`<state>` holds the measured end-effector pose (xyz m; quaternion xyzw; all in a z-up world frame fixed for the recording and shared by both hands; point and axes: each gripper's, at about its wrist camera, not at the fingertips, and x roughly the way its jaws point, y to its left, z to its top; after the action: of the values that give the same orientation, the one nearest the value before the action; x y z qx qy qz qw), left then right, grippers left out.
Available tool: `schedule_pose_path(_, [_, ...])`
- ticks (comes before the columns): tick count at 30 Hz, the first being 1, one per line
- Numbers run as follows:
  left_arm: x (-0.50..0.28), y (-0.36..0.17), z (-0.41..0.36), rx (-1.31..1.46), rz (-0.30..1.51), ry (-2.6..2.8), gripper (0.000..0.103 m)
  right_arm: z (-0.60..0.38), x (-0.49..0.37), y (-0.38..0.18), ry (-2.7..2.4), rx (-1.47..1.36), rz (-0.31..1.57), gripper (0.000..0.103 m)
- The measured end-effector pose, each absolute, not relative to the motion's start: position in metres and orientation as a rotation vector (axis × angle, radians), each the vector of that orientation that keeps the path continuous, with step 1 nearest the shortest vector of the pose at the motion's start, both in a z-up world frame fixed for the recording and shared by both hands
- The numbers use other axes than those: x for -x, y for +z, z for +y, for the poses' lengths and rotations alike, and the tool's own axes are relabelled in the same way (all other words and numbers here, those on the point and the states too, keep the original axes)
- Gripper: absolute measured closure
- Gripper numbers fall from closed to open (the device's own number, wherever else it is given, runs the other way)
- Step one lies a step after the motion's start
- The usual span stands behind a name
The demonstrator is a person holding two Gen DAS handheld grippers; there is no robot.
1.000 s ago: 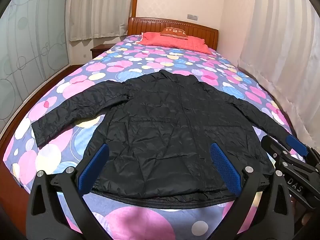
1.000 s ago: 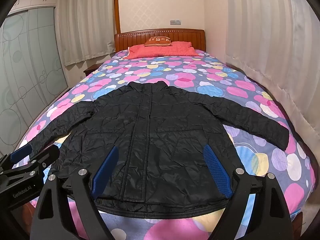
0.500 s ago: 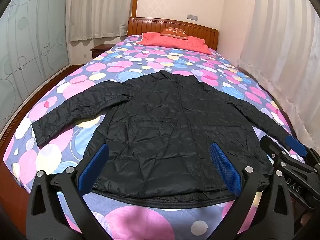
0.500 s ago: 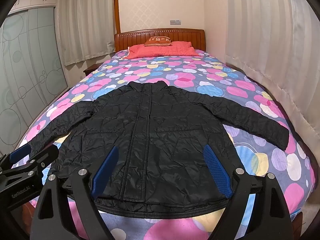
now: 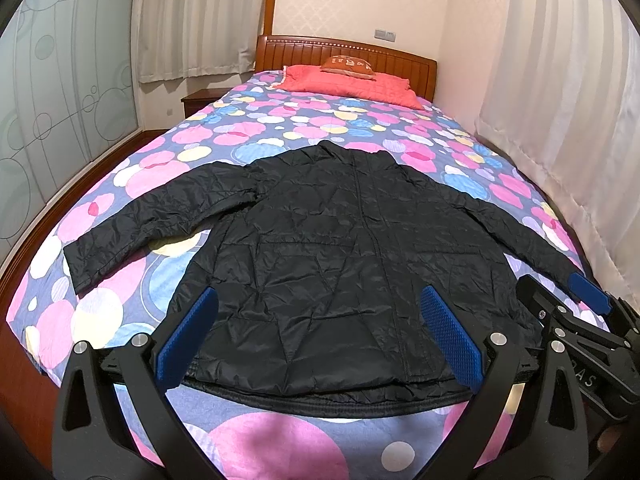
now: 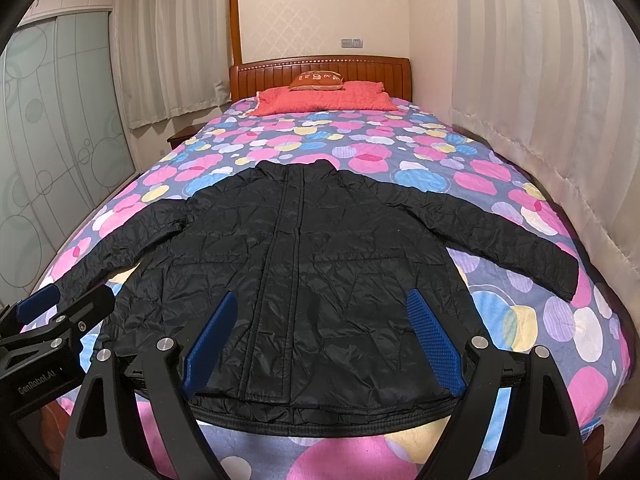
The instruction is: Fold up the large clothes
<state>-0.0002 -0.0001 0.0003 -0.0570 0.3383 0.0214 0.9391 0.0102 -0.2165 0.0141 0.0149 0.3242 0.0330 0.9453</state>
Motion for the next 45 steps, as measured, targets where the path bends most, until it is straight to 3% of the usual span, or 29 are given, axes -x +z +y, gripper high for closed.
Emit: schedule_pose_path(45, [-0.0003,0.0002,0.0004,0.121,0.695,0.043,0.002,-0.2177,-0.0107,0.0075,0.068,-0.028,0.669,0.018])
